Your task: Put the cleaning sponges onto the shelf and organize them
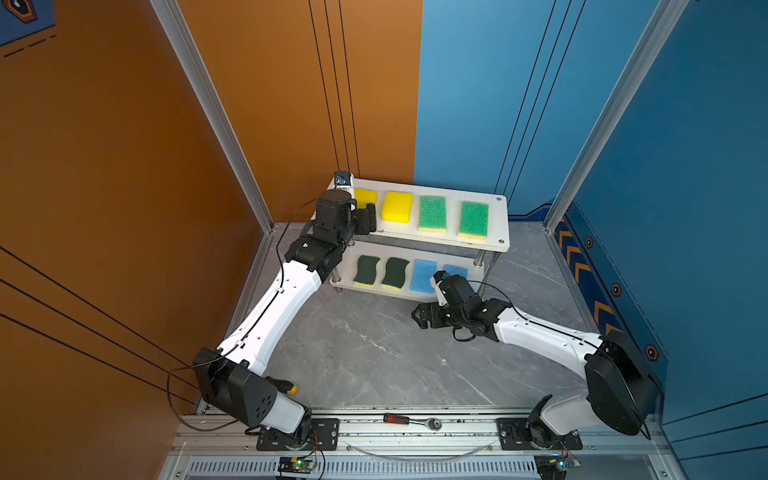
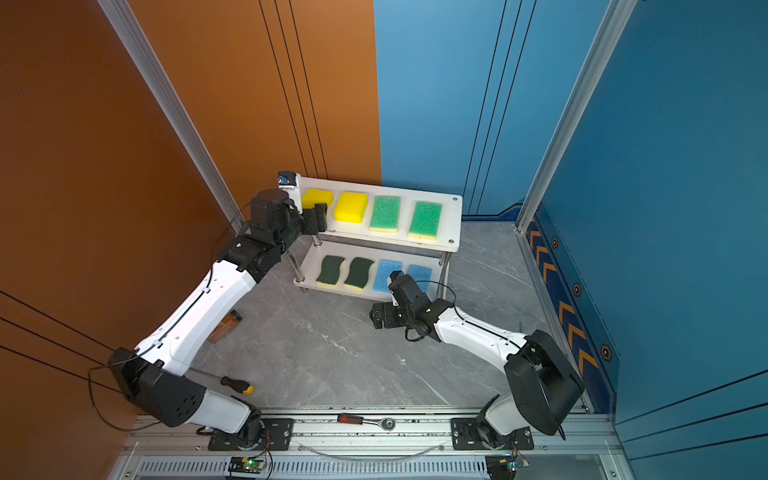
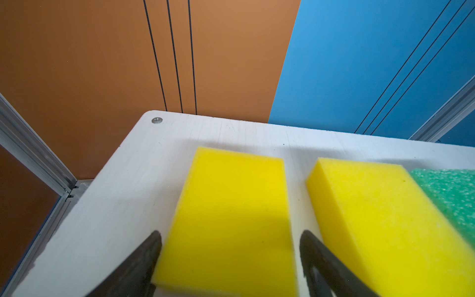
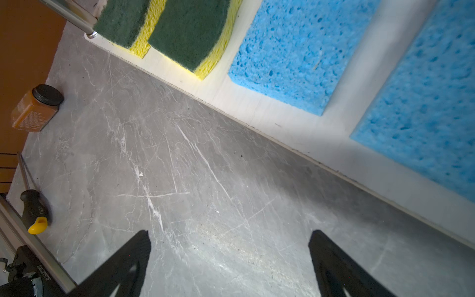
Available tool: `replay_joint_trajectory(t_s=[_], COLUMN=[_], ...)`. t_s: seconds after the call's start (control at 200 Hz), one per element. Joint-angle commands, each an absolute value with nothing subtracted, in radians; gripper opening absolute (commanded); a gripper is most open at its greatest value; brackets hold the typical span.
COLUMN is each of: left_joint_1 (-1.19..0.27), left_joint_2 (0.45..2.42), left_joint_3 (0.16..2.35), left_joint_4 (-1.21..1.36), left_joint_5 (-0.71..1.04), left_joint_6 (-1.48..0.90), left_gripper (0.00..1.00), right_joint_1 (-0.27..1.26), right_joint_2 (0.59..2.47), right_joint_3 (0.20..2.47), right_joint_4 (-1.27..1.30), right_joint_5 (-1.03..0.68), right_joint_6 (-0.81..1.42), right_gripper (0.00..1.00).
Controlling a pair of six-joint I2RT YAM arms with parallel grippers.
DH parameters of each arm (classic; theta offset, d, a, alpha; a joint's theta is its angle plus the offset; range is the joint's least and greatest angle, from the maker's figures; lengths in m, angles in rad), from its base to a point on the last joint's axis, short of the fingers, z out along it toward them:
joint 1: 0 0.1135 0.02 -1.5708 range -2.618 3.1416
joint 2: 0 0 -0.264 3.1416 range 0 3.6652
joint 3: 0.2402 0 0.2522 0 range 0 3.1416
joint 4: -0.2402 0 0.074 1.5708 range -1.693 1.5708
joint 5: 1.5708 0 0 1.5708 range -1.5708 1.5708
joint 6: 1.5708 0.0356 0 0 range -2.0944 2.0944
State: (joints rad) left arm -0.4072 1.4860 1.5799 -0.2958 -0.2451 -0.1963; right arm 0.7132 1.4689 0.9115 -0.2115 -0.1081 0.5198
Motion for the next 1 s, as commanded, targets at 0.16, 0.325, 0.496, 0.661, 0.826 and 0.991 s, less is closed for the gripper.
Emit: replay_joint_trajectory(t_s=[0.16, 0.325, 0.496, 0.661, 0.826, 0.991], left_joint_1=[-0.42, -0.436, -0.439, -0.394, -0.32, -0.2], left_joint_2=[1.41, 1.332, 1.23, 1.121, 0.998, 0.93], left_joint_3=[1.562, 1.531, 1.419, 1.184, 0.89, 0.576], left_joint_4=[-0.308, -0.308, -0.28, -0.19, -0.036, 0.167], left_joint_5=[-0.202, -0.212, -0.241, -0.243, -0.251, -0.308], left_joint_6=[-0.223, -0.225, -0.162, -0.118, -0.08, -0.087], left_gripper=[0.95, 0.98, 0.98, 0.97, 0.98, 0.98], right_joint_1=[0.708, 0.709, 0.642, 0.459, 0.186, -0.074], right_joint_2=[1.389, 1.334, 1.22, 1.139, 1.08, 1.098], right_joint_3=[0.937, 1.019, 1.024, 1.016, 0.935, 0.811], right_joint_4=[-0.317, -0.479, -0.544, -0.526, -0.399, -0.175], right_joint_5=[-0.209, -0.196, -0.15, -0.188, -0.321, -0.411], right_joint_6=[0.389, 0.288, 0.169, 0.108, 0.108, 0.18], right_gripper=[0.97, 0.97, 1.0, 1.0, 1.0, 1.0])
